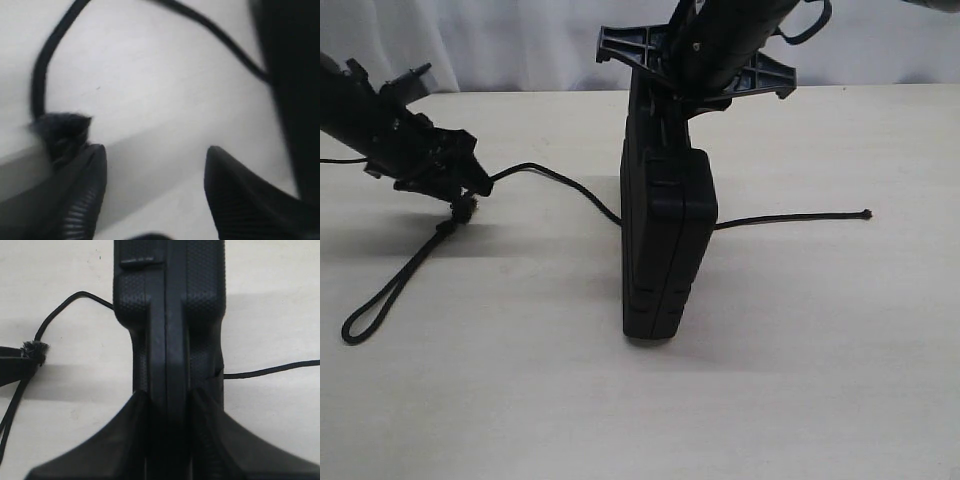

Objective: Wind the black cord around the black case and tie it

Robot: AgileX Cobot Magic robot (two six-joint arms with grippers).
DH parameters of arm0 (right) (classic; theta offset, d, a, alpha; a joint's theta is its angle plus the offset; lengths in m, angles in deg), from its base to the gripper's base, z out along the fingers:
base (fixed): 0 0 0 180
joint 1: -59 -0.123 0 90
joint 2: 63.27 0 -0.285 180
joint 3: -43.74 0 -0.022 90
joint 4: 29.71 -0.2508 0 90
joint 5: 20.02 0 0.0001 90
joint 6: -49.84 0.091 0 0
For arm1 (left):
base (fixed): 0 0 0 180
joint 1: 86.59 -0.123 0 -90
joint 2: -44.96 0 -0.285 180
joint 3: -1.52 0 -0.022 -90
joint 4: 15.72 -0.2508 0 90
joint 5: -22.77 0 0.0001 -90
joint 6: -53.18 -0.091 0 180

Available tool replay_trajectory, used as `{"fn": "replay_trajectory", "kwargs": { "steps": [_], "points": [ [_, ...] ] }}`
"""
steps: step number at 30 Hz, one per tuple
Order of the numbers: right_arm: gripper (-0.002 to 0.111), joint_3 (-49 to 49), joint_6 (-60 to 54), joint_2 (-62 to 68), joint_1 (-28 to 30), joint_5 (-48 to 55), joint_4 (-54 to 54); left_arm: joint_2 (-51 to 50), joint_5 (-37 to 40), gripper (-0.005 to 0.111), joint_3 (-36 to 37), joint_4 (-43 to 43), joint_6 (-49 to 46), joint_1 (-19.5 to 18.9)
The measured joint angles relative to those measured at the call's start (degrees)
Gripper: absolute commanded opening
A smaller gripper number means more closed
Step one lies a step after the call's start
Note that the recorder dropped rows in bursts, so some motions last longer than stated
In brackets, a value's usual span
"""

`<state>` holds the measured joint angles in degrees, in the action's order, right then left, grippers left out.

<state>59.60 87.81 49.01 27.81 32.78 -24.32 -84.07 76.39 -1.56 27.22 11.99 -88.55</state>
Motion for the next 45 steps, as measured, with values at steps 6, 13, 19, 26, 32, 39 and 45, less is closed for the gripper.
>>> {"fn": "replay_trajectory", "kwargs": {
  "steps": [6,13,19,26,32,39,45],
  "points": [
    [0.004,0.00,0.12,0.00,0.00,0.00,0.00,0.81,2.59,0.054,0.29,-18.57,8.07,0.00],
    [0.004,0.00,0.12,0.00,0.00,0.00,0.00,0.81,2.39,0.054,4.57,-20.84,9.02,0.00],
    [0.004,0.00,0.12,0.00,0.00,0.00,0.00,0.95,-0.53,0.032,7.77,-20.02,9.82,0.39],
    [0.004,0.00,0.12,0.00,0.00,0.00,0.00,1.46,-3.68,0.000,9.85,-19.30,14.91,4.44],
    [0.004,0.00,0.12,0.00,0.00,0.00,0.00,1.21,-6.01,0.001,10.62,-10.31,20.56,7.36],
    [0.004,0.00,0.12,0.00,-0.12,-0.10,0.00,0.83,-6.23,0.041,10.83,1.60,13.67,11.92],
    [0.004,0.00,0.12,0.00,-0.12,-0.10,0.00,1.20,-5.99,0.058,10.83,2.17,9.61,12.52]
  ]
}}
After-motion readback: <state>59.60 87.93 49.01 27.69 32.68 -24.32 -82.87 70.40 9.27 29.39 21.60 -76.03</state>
